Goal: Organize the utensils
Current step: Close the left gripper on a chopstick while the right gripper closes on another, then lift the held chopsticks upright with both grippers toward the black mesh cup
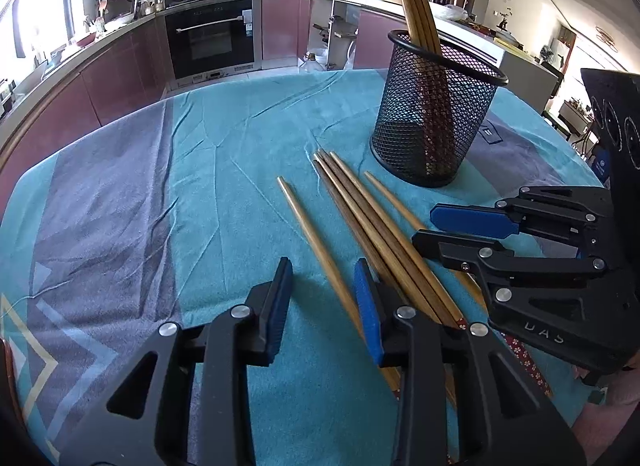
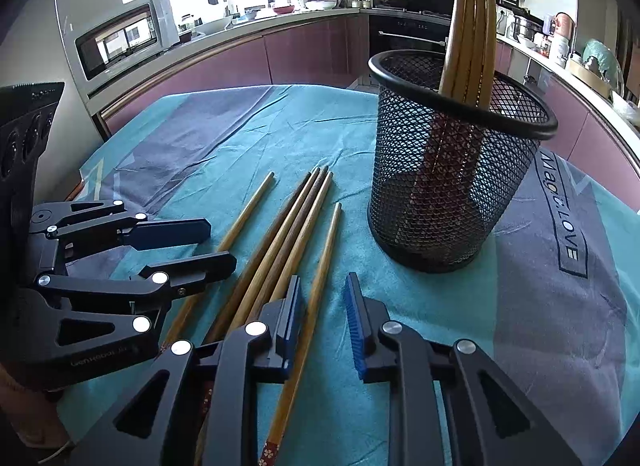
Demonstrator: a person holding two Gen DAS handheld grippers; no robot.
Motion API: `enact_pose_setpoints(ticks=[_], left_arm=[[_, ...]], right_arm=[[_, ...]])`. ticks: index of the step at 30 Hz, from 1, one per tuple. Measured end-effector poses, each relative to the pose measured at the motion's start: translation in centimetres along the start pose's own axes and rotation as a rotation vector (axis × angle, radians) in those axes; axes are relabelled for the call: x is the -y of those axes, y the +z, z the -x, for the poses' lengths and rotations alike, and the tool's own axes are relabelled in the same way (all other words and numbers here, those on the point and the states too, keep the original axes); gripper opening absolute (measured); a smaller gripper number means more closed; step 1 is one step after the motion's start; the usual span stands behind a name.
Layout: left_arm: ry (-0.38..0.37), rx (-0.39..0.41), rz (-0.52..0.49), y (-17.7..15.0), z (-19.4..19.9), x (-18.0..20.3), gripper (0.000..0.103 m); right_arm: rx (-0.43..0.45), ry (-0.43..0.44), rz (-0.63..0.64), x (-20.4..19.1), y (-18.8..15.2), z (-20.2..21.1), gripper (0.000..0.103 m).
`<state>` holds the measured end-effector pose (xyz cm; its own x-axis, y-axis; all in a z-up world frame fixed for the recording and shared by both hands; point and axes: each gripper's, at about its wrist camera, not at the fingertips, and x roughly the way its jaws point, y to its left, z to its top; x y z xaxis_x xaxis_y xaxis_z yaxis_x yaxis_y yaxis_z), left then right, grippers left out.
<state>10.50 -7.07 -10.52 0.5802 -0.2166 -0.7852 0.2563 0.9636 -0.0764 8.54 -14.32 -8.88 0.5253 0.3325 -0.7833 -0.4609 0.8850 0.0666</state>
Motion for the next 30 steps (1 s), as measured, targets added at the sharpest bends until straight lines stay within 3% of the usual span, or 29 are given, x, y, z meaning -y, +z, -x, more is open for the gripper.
enact_pose_setpoints(ticks=[3, 11, 14, 30], left_arm=[[-0.001, -0.001, 0.010, 0.1, -0.1, -0.1, 0.029], [-0.005, 0.000, 0.033, 0.0, -0.1, 0.0, 0.021], [-0.018, -0.002, 0.050, -0.1, -0.2, -0.2, 0.014], [-0.041, 0.001, 0.091, -0.1, 0.2, -0.7, 0.008]], right_arm=[[0.001, 0.005, -0.015, 0.2, 0.0, 0.0, 0.010], [-0.001, 0.034, -0.044, 0.9, 0.0, 0.2, 0.005], [-0.001, 0.055, -0.061, 1.5, -0.2, 0.4, 0.005], [0.046, 0.127, -0.078, 2.3, -0.4, 3.1, 0.005]])
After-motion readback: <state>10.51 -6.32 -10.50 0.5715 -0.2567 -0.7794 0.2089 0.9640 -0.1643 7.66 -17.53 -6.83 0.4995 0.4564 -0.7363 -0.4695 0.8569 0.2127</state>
